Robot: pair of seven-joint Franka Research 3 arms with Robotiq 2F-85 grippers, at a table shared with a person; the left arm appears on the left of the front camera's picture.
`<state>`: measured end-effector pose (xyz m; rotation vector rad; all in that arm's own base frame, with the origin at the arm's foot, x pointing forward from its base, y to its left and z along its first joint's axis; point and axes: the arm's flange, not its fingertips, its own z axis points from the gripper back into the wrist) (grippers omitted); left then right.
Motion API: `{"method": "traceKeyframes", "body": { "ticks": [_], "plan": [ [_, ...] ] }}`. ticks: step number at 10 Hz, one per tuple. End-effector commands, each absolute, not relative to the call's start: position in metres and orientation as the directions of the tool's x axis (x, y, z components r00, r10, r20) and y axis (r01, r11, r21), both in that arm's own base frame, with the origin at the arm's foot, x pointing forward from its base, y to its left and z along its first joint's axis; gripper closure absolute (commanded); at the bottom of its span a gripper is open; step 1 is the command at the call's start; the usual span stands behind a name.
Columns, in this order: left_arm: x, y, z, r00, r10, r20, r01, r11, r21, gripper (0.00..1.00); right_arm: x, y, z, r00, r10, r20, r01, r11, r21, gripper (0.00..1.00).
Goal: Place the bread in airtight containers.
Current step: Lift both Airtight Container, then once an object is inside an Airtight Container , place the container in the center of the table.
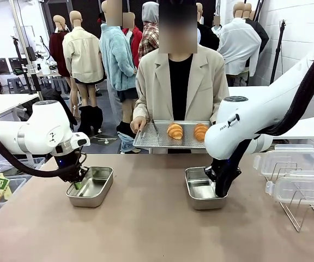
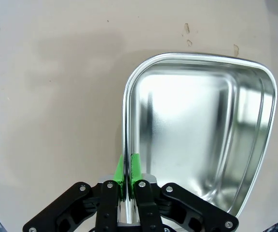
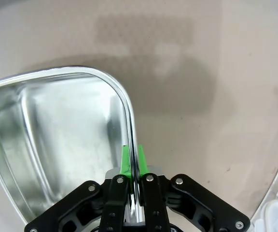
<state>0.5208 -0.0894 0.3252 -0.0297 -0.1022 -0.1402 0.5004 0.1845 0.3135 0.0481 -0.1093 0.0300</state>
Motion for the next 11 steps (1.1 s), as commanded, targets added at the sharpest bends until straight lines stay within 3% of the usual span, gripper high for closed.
{"method": "traceKeyframes", "body": {
  "ticks": [1,8,11],
  "plan": [
    [0.521,-0.09,0.327,0.984,-0.14,0.11,0.143,0.99,-0.013,1.0,0.497,0.183,0.312,0.991,0.035,0.127,-0.042,0.998,0.052,1.0],
    [0.521,-0.089,0.325,0.985,-0.139,0.104,0.142,0.99,-0.021,1.0,0.497,0.183,0.312,0.991,0.035,0.127,-0.042,0.998,0.052,1.0],
    [0.501,-0.14,0.399,0.964,-0.105,0.244,0.103,0.994,0.023,1.0,0.486,0.168,0.36,0.987,-0.041,0.155,0.019,0.99,0.139,1.0]
  ]
}}
